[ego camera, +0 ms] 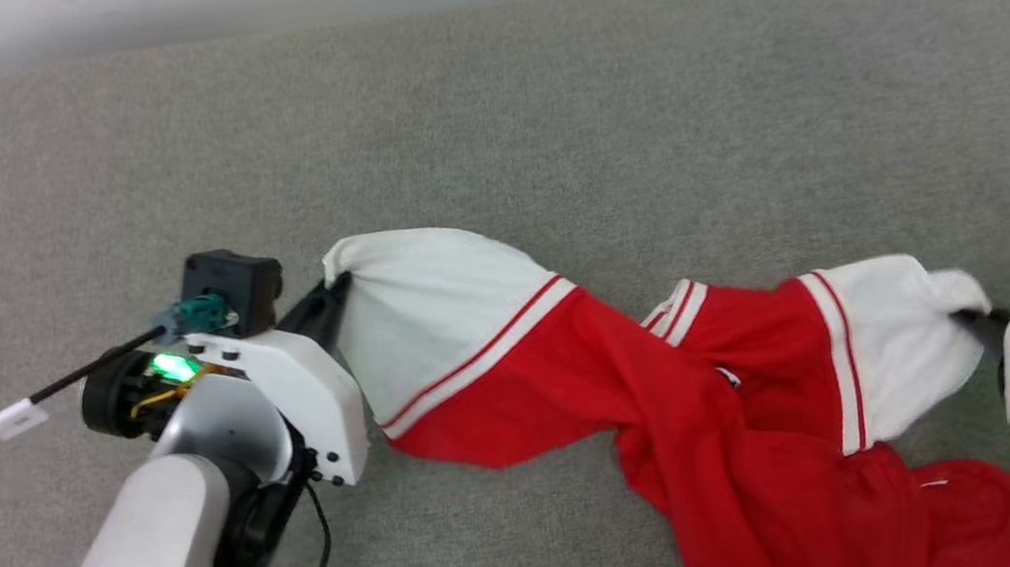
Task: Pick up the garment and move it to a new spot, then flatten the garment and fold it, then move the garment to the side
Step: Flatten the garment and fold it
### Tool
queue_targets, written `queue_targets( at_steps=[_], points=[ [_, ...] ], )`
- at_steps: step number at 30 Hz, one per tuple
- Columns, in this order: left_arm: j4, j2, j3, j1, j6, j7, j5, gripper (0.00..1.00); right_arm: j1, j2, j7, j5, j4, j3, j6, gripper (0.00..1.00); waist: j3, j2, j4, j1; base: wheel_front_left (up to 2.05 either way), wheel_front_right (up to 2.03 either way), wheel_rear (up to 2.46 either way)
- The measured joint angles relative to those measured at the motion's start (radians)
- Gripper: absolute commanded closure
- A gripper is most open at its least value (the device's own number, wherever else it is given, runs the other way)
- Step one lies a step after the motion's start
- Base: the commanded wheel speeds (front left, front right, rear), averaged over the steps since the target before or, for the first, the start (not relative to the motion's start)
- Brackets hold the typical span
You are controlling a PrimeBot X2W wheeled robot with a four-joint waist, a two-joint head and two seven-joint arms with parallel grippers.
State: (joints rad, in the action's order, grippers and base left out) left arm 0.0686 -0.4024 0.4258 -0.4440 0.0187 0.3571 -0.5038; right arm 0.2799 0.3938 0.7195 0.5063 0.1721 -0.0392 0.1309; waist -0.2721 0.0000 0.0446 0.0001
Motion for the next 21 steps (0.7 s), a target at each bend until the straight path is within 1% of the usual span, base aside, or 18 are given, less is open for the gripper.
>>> queue_targets(
  at_steps=[5,8,11,16,21],
  points=[
    [-0.024,-0.032,-0.037,-0.015,0.018,-0.024,0.015,1.00,0.037,0.026,-0.044,-0.064,-0.070,0.032,0.000,1.00,0.058,0.0000,-0.017,0.0000,0.00,0.00,0.00],
    [-0.028,-0.045,-0.055,-0.038,0.026,-0.040,0.021,1.00,0.061,0.040,-0.054,-0.097,-0.080,0.053,0.000,1.00,0.099,0.0000,-0.025,0.0000,0.00,0.00,0.00],
    [-0.007,-0.045,-0.075,-0.080,0.032,-0.056,0.021,1.00,0.113,0.052,-0.068,-0.123,-0.082,0.072,0.000,1.00,0.135,0.0000,-0.032,0.0000,0.00,0.00,0.00],
    [0.089,-0.031,-0.106,-0.196,0.028,-0.096,0.010,1.00,0.239,0.068,-0.087,-0.151,-0.054,0.079,0.000,1.00,0.161,0.0000,-0.046,-0.0001,0.00,0.00,0.00],
    [0.213,-0.014,-0.137,-0.374,0.019,-0.160,0.016,1.00,0.421,0.093,-0.153,-0.201,-0.008,0.055,0.000,1.00,0.128,0.0000,-0.056,-0.0001,0.00,0.00,0.00]
  ],
)
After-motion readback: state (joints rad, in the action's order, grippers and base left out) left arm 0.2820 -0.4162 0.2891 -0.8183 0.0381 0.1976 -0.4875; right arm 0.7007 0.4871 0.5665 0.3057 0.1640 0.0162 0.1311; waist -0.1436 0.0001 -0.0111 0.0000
